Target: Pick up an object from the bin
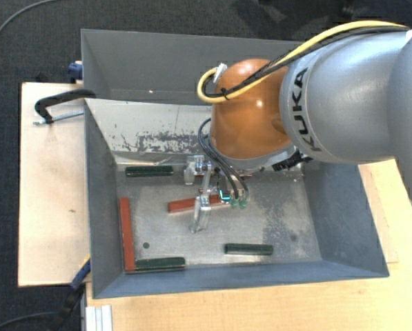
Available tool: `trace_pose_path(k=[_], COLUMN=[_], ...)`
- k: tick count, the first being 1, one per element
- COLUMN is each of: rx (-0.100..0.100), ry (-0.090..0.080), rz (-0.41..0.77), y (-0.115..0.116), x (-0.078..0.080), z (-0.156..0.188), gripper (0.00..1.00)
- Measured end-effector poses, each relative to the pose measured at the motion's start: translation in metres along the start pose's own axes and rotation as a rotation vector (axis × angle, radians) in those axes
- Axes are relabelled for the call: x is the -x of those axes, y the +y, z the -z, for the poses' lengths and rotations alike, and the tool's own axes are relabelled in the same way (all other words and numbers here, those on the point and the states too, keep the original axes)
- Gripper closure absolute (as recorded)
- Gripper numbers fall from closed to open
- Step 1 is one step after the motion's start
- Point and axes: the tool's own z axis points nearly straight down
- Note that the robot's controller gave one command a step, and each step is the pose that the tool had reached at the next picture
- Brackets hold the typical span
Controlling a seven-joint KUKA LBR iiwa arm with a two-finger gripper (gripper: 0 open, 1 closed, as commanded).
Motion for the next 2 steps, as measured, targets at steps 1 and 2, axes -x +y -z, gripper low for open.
trace_pose_path(k=[1, 2], rx=[-0.002, 0.001], ry=[-0.001, -0.008], rz=[-0.007, -0.006], y=[-0.0345, -0.0328], x=[0.0191, 0.0210], z=[-0.1042, -0.0999], gripper=[0.00, 1.00])
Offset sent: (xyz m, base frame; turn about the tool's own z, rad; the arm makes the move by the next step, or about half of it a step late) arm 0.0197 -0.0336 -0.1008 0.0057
